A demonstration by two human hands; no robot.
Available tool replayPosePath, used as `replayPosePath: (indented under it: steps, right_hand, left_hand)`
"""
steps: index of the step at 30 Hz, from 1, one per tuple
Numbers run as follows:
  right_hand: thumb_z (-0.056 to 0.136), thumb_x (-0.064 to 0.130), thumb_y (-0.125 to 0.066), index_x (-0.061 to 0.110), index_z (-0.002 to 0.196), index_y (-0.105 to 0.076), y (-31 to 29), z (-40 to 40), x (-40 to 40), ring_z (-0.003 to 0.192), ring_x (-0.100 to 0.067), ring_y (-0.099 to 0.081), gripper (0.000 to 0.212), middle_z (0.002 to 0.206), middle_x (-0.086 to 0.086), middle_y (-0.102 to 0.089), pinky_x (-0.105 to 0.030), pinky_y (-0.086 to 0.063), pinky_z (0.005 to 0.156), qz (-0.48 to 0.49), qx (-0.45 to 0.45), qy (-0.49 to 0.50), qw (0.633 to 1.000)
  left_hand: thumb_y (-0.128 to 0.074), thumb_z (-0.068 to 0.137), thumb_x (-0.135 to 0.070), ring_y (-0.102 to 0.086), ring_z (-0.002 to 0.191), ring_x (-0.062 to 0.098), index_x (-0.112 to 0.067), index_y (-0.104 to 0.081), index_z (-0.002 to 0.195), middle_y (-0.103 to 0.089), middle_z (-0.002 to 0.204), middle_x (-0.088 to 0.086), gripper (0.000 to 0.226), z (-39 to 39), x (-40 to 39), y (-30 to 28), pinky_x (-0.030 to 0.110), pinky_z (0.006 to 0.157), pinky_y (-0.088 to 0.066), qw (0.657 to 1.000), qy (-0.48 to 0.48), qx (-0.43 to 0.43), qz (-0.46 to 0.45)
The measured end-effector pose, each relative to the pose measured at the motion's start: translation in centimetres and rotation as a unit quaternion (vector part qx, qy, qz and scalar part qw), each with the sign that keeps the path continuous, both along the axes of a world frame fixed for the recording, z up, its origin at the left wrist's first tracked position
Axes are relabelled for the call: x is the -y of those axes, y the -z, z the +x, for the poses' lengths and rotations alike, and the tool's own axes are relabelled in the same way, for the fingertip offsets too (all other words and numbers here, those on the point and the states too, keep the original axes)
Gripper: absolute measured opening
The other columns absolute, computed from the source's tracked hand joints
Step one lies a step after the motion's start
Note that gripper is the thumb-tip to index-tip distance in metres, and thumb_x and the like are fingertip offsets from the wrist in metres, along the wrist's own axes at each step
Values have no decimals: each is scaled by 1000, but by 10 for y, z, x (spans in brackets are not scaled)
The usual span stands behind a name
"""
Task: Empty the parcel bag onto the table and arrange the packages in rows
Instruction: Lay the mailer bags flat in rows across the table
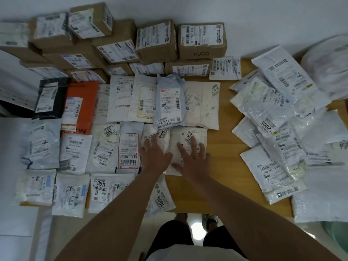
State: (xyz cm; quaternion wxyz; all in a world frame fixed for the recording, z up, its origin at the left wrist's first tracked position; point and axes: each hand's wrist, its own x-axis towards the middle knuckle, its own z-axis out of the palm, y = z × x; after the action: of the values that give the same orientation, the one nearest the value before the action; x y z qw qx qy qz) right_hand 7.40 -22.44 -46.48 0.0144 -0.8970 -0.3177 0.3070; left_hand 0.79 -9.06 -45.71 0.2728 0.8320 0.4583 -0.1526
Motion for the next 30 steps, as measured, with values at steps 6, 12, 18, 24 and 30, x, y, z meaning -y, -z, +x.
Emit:
replayPosePath:
  steps: [6, 12, 18, 24, 30]
  right_hand:
    - [91, 72, -36, 45, 153, 4, 4, -14, -15, 149, -37, 6, 78, 161, -2, 25, -55, -17, 114, 27, 22, 15, 999]
    - [97, 62, -34, 35, 156, 1, 5, -18, -10, 150, -29, 12, 73, 162, 3, 19, -54, -7, 118, 76, 25, 41, 996]
    - [85, 45, -40, 18, 144, -38, -12, 2, 44, 137, -40, -39, 65, 148, -16, -43, -59, -37, 104, 101, 103, 41, 989]
    - [73, 38, -67, 11, 128, -55, -24, 33, 146, 125, -44, -46, 62, 137, -19, -50, -56, -47, 90, -45, 121, 249, 960]
    - [85, 44, -31, 13, 121, -57, -20, 17, 176, 115, -37, -55, 54, 128, -12, -53, -43, -48, 87, 18, 60, 32, 998]
  left_hand:
    - [-62, 82, -47, -8, 145, 39, -21, -17, 153, -9, 160, 12, 88, -5, -3, -5, 51, 115, -18, 1000, 16, -1, -17]
    - [-52, 92, -41, -7, 144, 42, -25, -24, 150, -7, 160, 13, 66, -6, -2, -5, 54, 112, -23, 1000, 20, -4, -15]
    - [-56, 86, -36, -17, 140, 39, -19, -28, 145, -15, 155, 15, 67, 4, 13, -21, 53, 113, -23, 999, -3, 1, 46]
    - [-54, 87, -28, -32, 125, 31, -17, -41, 134, -31, 140, 11, 50, 48, 90, -40, 41, 102, -31, 986, 127, 92, 51]
    - [-46, 96, -30, -41, 121, 24, -17, -45, 136, -39, 138, 8, 42, 63, 172, -28, 35, 98, -37, 955, 276, 99, -38]
